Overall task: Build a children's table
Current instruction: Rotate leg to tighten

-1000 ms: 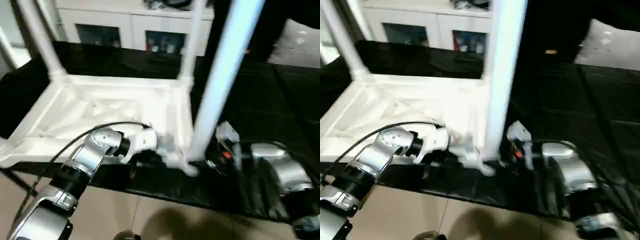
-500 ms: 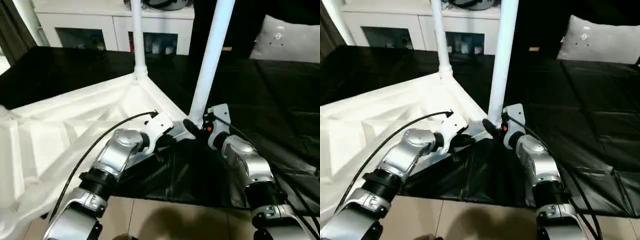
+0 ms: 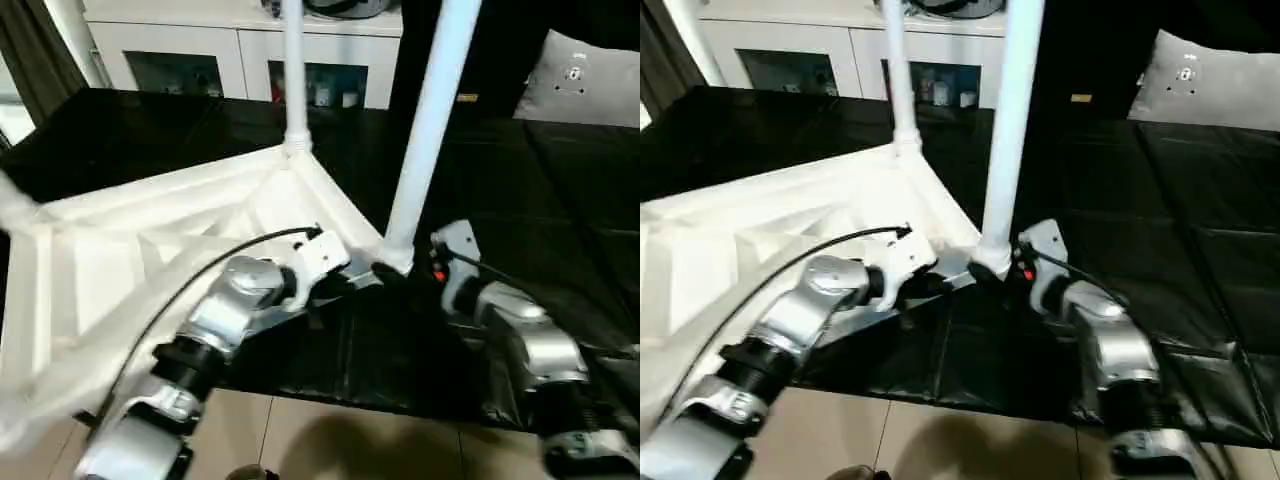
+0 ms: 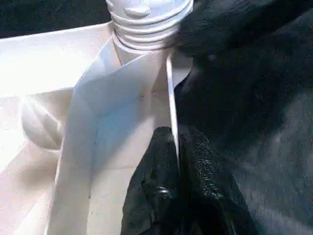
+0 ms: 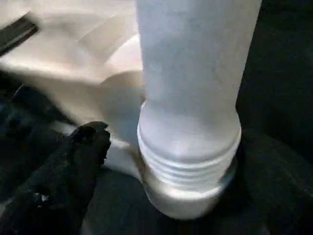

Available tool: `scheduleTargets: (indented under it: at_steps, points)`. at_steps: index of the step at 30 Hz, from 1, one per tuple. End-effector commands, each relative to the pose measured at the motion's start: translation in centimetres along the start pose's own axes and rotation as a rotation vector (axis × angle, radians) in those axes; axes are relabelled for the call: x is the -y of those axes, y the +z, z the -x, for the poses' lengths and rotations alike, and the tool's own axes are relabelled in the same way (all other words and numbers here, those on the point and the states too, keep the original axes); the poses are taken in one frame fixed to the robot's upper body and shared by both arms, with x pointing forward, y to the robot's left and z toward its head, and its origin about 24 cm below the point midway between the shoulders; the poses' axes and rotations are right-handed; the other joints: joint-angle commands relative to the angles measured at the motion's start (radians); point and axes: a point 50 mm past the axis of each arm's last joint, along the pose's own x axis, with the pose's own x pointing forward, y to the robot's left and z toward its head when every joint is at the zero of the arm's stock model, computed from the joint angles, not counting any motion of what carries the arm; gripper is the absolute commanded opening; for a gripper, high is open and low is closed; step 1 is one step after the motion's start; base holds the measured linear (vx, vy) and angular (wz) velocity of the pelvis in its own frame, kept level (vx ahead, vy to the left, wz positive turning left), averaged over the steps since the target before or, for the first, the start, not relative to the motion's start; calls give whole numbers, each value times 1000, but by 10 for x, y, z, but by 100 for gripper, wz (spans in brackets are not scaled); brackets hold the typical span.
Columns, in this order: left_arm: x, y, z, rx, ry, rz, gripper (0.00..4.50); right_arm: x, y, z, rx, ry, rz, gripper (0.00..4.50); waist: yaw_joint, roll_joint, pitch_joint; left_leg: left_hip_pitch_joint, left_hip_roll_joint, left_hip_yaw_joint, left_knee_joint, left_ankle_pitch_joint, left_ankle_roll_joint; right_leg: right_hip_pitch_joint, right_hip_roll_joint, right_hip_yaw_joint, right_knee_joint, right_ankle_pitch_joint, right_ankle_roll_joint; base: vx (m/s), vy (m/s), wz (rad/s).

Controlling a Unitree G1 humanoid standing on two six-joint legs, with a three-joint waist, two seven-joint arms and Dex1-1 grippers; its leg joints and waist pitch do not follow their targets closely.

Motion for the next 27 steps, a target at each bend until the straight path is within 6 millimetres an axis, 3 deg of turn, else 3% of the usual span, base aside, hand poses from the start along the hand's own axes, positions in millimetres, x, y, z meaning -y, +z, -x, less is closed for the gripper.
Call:
scheduleTargets:
  at_steps: [1, 6, 9, 12, 13, 17, 20, 27]
  points:
    - [5, -3, 3, -17, -110, -95, 0, -5, 10, 2, 8, 147, 54, 447, 2, -13, -58, 15, 60, -30, -64, -190, 65, 42, -74, 40, -77, -115, -212, 0, 0, 0]
    - [9, -9, 10, -62, -221, -168, 0, 0, 16, 9, -36, 225, 113, 447, 7, -12, -62, 16, 63, -26, -58, -152, 83, 38, -74, 38, -65, -48, -246, 0, 0, 0]
    - [12, -17, 16, -118, -316, -227, 0, 0, 19, 11, -79, 302, 178, 447, 10, -6, -63, 15, 64, -25, -56, -144, 83, 37, -73, 38, -60, -17, -253, 0, 0, 0]
    - [16, -19, 21, -136, -396, -265, 0, -3, 18, 13, -125, 397, 207, 447, 17, -10, -62, 15, 65, -25, -57, -160, 81, 39, -76, 37, -61, -36, -256, 0, 0, 0]
    - [18, -20, 24, -147, -443, -289, 0, -5, 17, 14, -139, 443, 213, 447, 19, -16, -62, 15, 64, -24, -57, -161, 82, 39, -75, 37, -61, -44, -256, 0, 0, 0]
    - [20, -21, 26, -154, -494, -309, 0, -9, 18, 13, -134, 510, 204, 447, 27, -14, -62, 18, 68, -25, -58, -160, 78, 35, -77, 38, -59, -64, -255, 0, 0, 0]
    - [21, -21, 27, -149, -515, -310, 0, -12, 17, 13, -136, 542, 202, 406, 28, -13, -63, 18, 68, -24, -58, -160, 74, 35, -77, 38, -57, -58, -259, 0, 0, 0]
    - [22, -22, 28, -144, -537, -317, 0, -15, 12, 12, -158, 586, 191, 360, 30, -15, -65, 17, 66, -24, -55, -151, 76, 36, -77, 38, -56, -47, -260, 0, 0, 0]
